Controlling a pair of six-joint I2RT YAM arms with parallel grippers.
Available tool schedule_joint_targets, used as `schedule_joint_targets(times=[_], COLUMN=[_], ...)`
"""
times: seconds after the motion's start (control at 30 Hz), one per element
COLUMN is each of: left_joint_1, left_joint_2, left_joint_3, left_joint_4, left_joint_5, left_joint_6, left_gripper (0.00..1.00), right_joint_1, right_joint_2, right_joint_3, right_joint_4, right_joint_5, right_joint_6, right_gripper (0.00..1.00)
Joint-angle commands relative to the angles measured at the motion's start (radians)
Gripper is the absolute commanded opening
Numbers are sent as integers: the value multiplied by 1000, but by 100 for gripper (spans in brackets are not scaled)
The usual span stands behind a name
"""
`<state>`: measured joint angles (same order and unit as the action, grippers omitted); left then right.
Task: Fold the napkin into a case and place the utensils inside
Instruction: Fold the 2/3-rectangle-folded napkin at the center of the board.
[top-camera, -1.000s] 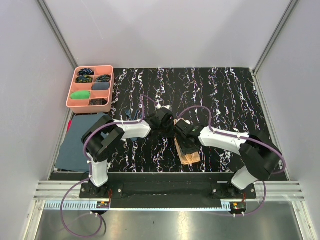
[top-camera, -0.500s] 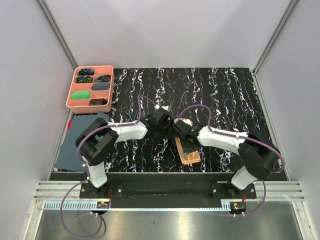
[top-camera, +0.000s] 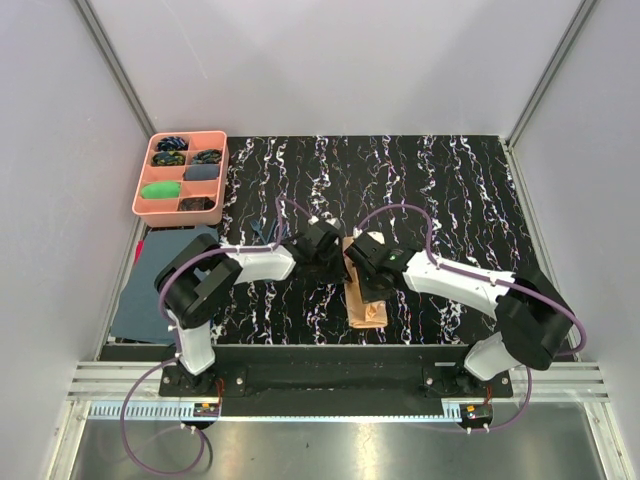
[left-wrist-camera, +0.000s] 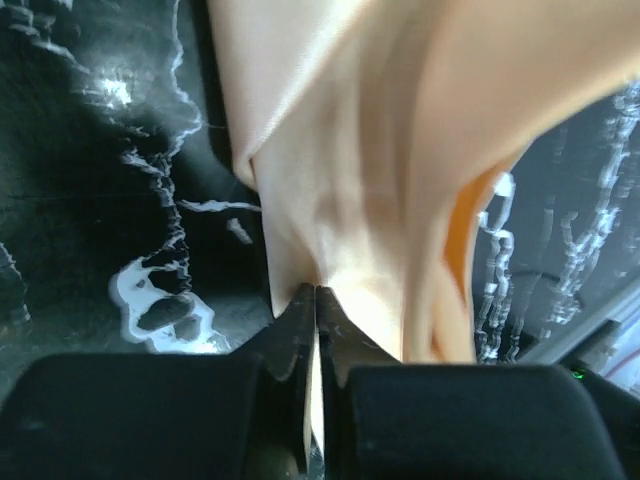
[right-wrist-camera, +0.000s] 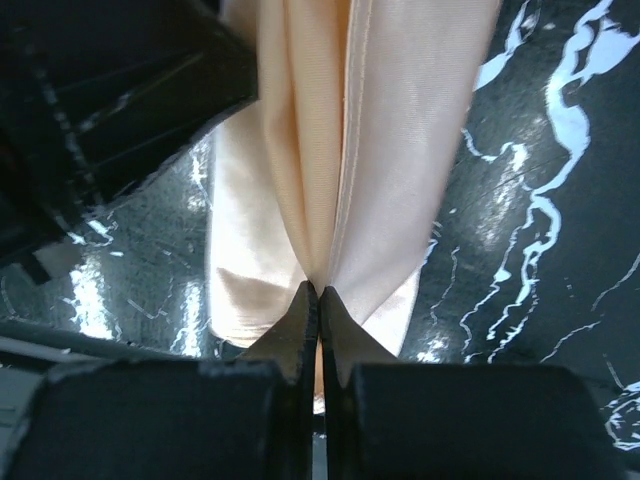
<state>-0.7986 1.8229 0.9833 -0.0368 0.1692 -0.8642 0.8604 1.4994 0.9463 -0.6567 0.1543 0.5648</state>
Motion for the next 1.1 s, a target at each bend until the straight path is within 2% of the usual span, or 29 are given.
schedule_joint_targets(times=[0.0, 0.2, 0.3, 0.53, 0.57, 0.63, 0.67, 0.7, 0.77, 0.8, 0.9, 0.93, 1.07], left_joint_1=[-19, -51, -51, -51, -50, -48, -44, -39, -19, -10, 32, 42, 79], left_joint_2=[53, 82, 73, 24, 21, 4, -2, -20, -46, -81, -163, -181, -261], left_joint_3=[0, -31, -52, -67, -67, -64, -63, -63, -66, -83, -132, -146, -262], left_joint_4=[55, 86, 98, 87, 86, 81, 74, 69, 45, 40, 14, 11, 34], left_joint_5=[27, 7, 3, -8, -8, -8, -7, -8, -17, -22, -37, -27, 7], left_joint_6=[-12, -32, -39, -27, -24, -12, -7, 1, 8, 14, 37, 43, 59], left_gripper=[4, 2, 2, 1, 1, 3, 5, 12, 20, 28, 37, 43, 50], right_joint_1=[8, 8, 5, -29, -35, -41, -52, -58, -70, -84, -96, -101, -115], right_joint_2=[-21, 16, 48, 81, 84, 93, 102, 108, 108, 111, 113, 114, 102], right_joint_3=[55, 74, 60, -35, -41, -52, -56, -60, -86, -92, -104, -106, -121], right_joint_4=[2, 57, 92, 233, 250, 282, 293, 319, 354, 377, 394, 397, 414], right_joint_5=[-53, -150, -151, -174, -182, -199, -203, -225, -239, -261, -282, -289, -327], right_joint_6=[35, 102, 135, 139, 135, 119, 118, 116, 122, 127, 135, 135, 150], right_gripper=[0, 0, 0, 0, 2, 12, 12, 12, 12, 12, 12, 14, 20])
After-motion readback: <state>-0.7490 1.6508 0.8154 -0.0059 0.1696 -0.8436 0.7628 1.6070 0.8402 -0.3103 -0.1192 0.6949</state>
